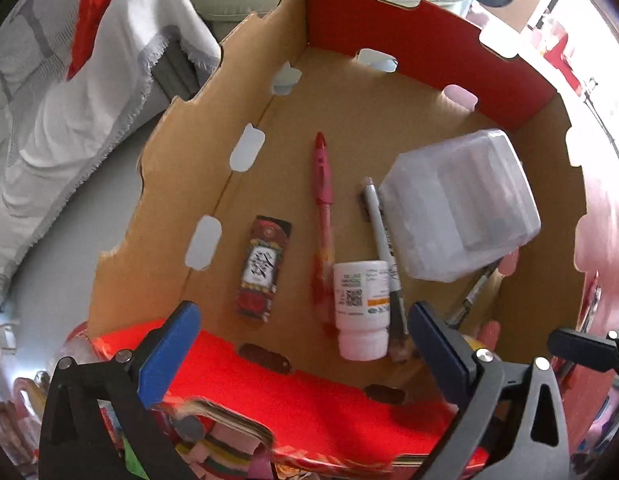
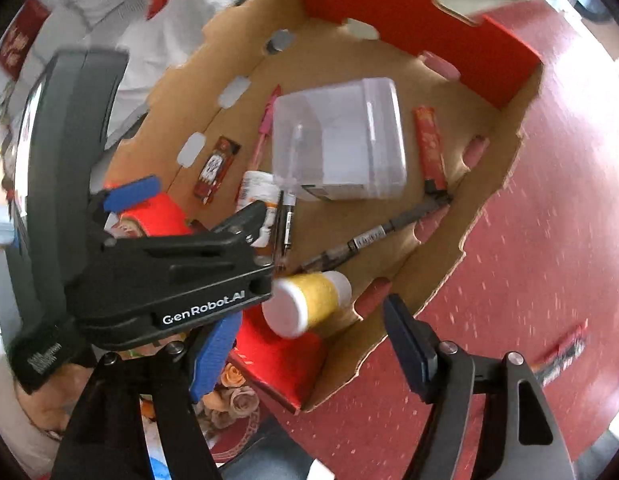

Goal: Organize rigid objects

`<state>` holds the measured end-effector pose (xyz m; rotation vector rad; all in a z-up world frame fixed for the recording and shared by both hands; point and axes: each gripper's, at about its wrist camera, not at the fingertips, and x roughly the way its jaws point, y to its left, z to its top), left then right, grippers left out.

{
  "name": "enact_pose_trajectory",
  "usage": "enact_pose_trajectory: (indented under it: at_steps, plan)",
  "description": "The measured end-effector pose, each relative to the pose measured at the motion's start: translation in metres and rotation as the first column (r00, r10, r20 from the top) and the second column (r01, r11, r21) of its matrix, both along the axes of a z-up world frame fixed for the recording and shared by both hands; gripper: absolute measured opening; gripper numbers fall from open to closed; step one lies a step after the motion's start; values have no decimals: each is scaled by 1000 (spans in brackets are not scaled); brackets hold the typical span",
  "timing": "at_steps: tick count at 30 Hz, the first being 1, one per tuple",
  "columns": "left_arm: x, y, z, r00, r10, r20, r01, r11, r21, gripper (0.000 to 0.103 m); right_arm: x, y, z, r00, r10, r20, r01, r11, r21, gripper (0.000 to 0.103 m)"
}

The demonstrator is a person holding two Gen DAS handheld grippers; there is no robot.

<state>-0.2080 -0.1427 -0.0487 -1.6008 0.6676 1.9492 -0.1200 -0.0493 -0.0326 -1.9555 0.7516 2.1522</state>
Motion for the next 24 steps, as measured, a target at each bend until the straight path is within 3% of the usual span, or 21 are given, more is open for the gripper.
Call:
enact_pose_trajectory:
  at_steps: [5, 9, 12, 15, 17, 19, 21, 24]
  plan:
    - [8, -5, 22, 999, 21, 34, -24, 994, 109, 103, 38, 19, 28, 985, -110, -136, 109, 994, -13, 74]
    - [26, 3, 48, 998, -52, 25, 47, 984, 173, 103, 108, 56, 41, 933, -314, -174, 317, 948, -15, 89]
    - [48, 17, 65, 988, -130, 79, 108, 966, 234, 103, 164, 86, 26, 875, -477, -89, 481, 876, 31, 89]
    - [90, 40, 86, 964, -238, 121, 196, 938, 287, 103, 220, 111, -11, 782, -614, 112, 595, 787, 162, 89]
    - [126, 58, 92, 934, -309, 177, 244, 918, 313, 103, 254, 123, -37, 696, -693, 187, 677, 720, 149, 89]
    - [156, 76, 88, 903, -373, 213, 301, 903, 306, 103, 270, 130, -51, 646, -732, 217, 721, 678, 143, 89]
    - [176, 90, 83, 882, -418, 216, 356, 893, 277, 103, 275, 137, -61, 623, -751, 217, 739, 656, 150, 89]
    - [199, 105, 76, 854, -470, 224, 418, 875, 243, 103, 270, 146, -68, 624, -755, 201, 741, 654, 153, 89]
